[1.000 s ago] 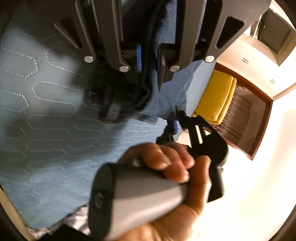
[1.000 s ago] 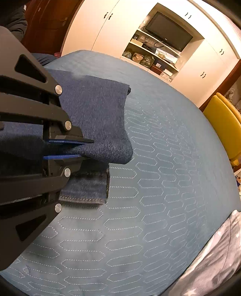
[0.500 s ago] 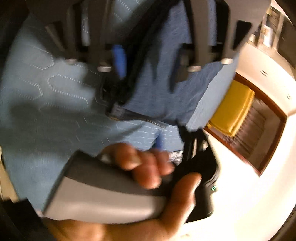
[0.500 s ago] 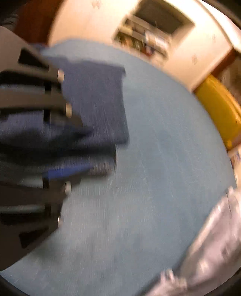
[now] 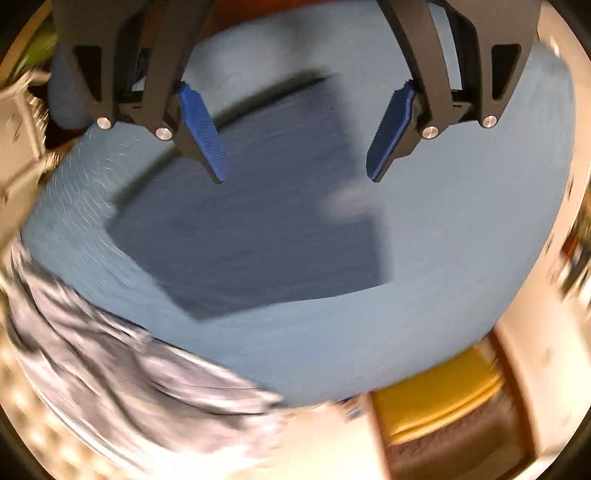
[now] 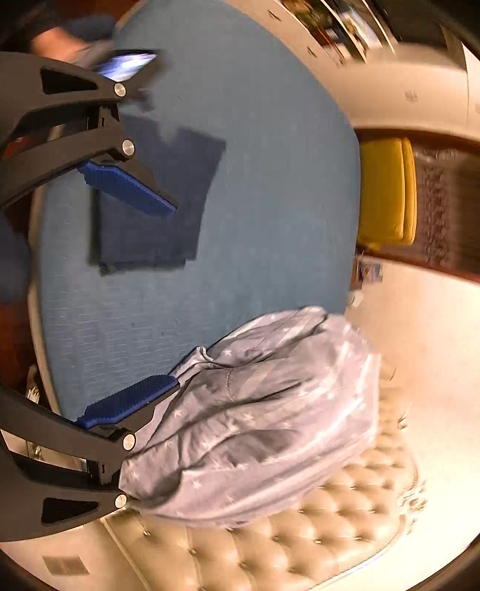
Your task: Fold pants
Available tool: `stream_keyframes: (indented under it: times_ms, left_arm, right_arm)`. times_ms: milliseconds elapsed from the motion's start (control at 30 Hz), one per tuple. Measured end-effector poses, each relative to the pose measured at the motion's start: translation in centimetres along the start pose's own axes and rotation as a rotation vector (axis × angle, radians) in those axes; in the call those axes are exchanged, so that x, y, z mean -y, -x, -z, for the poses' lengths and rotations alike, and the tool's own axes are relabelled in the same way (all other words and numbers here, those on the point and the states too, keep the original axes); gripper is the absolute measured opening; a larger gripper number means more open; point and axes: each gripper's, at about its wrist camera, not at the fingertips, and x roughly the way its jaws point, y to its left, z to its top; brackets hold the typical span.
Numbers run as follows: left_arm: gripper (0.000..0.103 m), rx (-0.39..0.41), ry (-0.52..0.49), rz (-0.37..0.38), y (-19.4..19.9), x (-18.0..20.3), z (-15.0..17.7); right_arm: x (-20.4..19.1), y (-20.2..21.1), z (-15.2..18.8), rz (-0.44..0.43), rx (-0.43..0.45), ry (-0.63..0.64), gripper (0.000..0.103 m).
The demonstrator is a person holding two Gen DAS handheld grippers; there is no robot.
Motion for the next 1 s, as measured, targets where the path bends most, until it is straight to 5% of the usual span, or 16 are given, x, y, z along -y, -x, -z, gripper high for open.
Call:
stream_keyframes:
  times_ms: [200, 367, 833, 1000]
  left_arm:
    - [0.086, 0.104, 0.189, -0.080, 11.7, -12.4, -4.8]
    - [0.091, 0.195, 0.145, -0.151, 16.1, -13.1, -4.7]
    - [0.092, 0.170, 0.100, -0.072, 13.9, -9.7, -3.5]
    - [0.099, 0.114, 0.103, 0.022, 10.9, -6.8, -2.5]
  right_arm:
    - [-1.1, 5.3, 0.8, -0.074, -0.030, 0.038, 0.084]
    - [-1.9, 7.5, 1.0, -0.116, 0.017, 0.038, 0.084]
    - [-3.6, 9.3, 0.1, -0.150, 0.048, 0.069, 0.085]
    - [-4.0, 5.8, 0.8, -0.184, 0.111, 0.016, 0.089]
